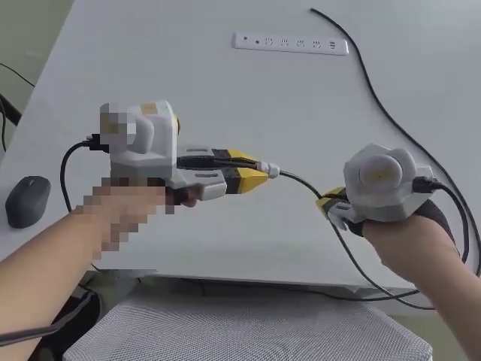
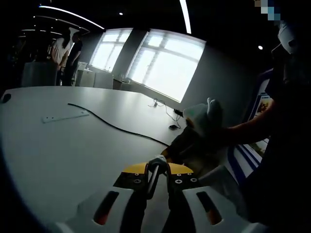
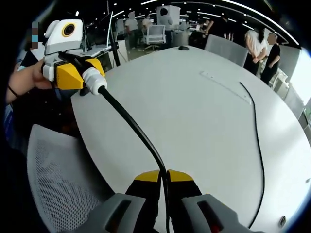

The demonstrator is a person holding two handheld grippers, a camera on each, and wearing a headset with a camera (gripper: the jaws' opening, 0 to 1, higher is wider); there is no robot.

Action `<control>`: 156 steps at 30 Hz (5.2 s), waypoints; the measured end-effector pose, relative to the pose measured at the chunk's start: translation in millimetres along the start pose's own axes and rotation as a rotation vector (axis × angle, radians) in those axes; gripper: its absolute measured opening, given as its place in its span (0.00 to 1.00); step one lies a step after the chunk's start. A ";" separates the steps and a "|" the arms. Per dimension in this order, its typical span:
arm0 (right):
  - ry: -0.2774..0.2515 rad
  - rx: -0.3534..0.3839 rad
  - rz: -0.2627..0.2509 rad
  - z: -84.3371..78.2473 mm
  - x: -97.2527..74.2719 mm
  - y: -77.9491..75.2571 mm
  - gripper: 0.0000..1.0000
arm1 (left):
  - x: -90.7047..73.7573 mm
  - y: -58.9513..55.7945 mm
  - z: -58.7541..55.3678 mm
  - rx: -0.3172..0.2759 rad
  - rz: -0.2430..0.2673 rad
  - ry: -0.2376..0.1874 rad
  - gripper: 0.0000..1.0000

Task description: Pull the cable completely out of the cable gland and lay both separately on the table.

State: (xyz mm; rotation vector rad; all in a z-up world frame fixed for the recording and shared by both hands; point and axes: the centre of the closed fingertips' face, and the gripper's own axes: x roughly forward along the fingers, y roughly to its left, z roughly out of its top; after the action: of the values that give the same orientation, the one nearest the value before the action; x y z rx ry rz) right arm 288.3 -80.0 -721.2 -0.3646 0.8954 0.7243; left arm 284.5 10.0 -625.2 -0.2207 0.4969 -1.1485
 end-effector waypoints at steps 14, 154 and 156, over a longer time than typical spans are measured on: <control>-0.031 -0.121 -0.011 9.4 -6.1 3.3 0.09 | -0.9 6.3 4.3 0.012 0.021 -0.013 0.14; -0.016 -0.371 0.107 97.1 51.6 34.7 0.00 | -34.0 50.9 -77.0 -0.027 0.117 -0.031 0.15; -0.011 -0.383 0.111 102.9 58.6 38.1 0.00 | -36.2 56.1 -82.8 -0.031 0.126 -0.033 0.15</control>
State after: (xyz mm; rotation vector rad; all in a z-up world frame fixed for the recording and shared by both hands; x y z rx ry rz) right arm 345.0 30.0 -708.1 -0.6525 0.7687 1.0027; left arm 278.6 72.5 -711.1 -0.2316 0.4928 -1.0130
